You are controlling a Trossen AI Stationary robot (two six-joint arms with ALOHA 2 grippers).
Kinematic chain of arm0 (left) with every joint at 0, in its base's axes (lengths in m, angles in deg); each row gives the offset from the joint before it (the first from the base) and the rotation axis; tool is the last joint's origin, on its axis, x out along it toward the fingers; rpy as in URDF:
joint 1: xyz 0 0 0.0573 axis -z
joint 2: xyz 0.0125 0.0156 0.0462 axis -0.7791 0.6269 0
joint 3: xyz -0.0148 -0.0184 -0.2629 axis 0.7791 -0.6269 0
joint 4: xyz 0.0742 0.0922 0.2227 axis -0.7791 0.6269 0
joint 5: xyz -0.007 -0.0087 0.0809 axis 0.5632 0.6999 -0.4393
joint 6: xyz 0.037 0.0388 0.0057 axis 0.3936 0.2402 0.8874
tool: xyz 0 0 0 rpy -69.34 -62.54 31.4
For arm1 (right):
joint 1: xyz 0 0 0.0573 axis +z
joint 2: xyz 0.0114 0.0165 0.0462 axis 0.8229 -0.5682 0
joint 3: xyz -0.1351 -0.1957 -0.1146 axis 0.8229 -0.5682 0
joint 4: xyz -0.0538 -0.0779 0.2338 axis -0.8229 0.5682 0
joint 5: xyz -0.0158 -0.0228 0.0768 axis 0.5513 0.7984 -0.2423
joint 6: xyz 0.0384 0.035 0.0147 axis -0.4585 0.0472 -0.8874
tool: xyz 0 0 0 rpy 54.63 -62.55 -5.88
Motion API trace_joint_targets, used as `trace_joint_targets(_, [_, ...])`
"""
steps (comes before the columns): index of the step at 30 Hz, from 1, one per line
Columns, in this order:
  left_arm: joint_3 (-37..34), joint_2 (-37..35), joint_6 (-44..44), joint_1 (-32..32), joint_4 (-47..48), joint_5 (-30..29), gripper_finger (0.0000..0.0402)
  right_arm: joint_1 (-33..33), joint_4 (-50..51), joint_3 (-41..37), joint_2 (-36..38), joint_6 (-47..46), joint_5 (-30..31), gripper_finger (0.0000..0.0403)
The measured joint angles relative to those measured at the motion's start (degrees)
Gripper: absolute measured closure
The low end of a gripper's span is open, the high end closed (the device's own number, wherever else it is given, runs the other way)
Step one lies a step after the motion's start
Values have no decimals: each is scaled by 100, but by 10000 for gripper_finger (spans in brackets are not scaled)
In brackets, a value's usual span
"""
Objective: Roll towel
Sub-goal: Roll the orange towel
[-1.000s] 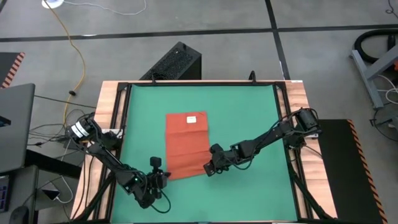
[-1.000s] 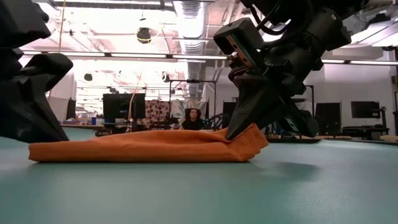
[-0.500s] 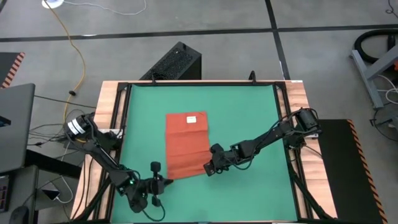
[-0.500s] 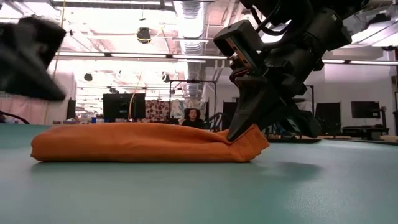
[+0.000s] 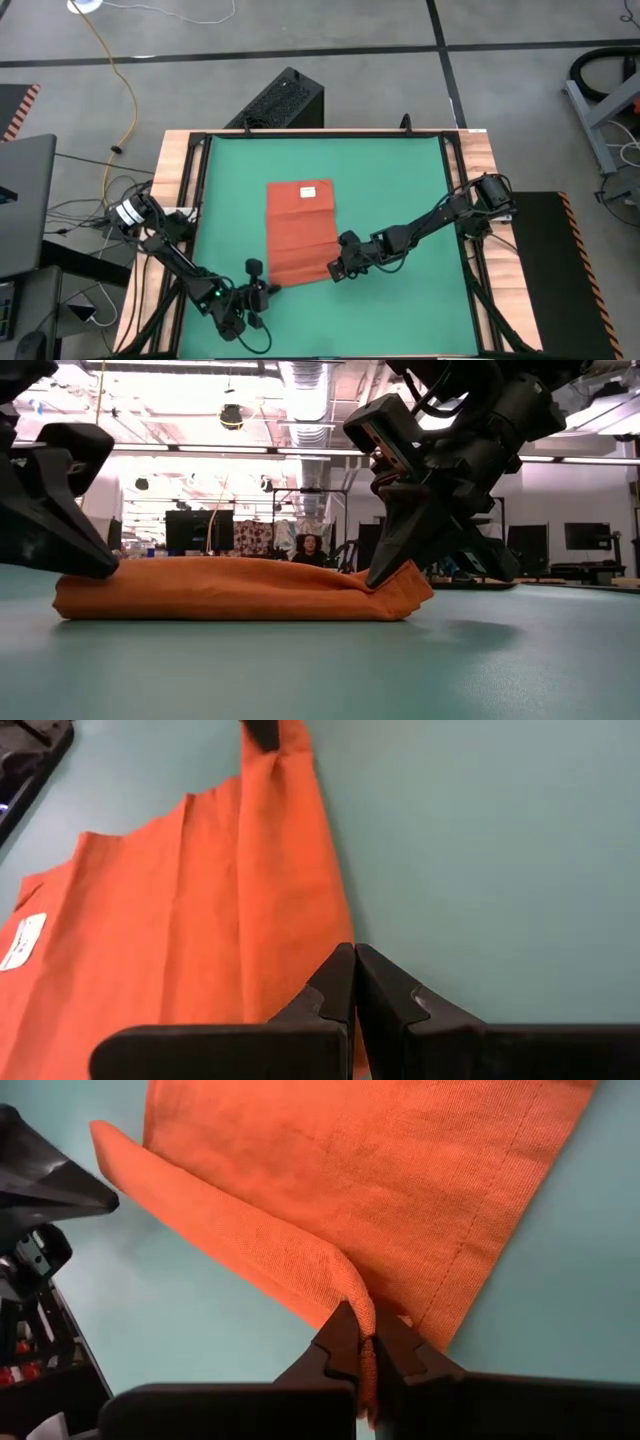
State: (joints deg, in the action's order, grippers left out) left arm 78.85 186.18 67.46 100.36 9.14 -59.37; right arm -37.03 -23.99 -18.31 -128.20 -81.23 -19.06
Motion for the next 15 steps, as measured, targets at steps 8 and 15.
trace_joint_targets(8, [-172,-2,-158,-150,71,-116,401,0,-14,0,0,-2,2,384])
trace_joint_targets(15, [-532,-2,-582,-197,-195,47,401,2,-37,0,0,176,225,372])
